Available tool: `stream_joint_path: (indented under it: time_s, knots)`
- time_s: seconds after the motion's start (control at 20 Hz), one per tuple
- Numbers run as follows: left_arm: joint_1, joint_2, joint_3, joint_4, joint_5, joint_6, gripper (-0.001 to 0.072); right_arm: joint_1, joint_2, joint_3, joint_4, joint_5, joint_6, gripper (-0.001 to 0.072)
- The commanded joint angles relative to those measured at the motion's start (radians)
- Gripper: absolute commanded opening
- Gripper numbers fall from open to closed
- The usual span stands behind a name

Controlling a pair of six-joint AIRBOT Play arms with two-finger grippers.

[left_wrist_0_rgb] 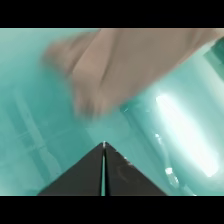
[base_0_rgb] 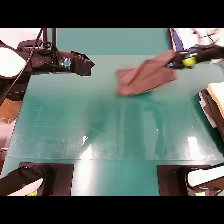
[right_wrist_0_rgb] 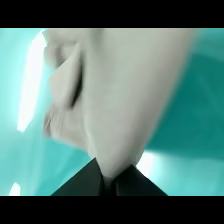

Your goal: Fold the shirts.

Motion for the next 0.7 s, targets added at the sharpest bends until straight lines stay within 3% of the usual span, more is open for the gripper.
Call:
stream_joint_path:
  time_s: [0.0,0.3,0.65]
  knots:
    - [-0.008,-0.001,0.000,-0.007,0.019,-0.005,0.0022,-0.261,0.102,0.006,-0.085,-0.024,0.026,0.0016]
    - [-0.008,-0.012,0.000,-0.031,0.015,-0.008,0.0022,-0.509,0.116,0.006,-0.042,-0.132,0.004,0.0016]
    - [-0.008,-0.062,-0.001,-0.097,0.016,-0.007,0.0022,-0.526,0.114,0.226,-0.044,-0.142,-0.039,0.0016]
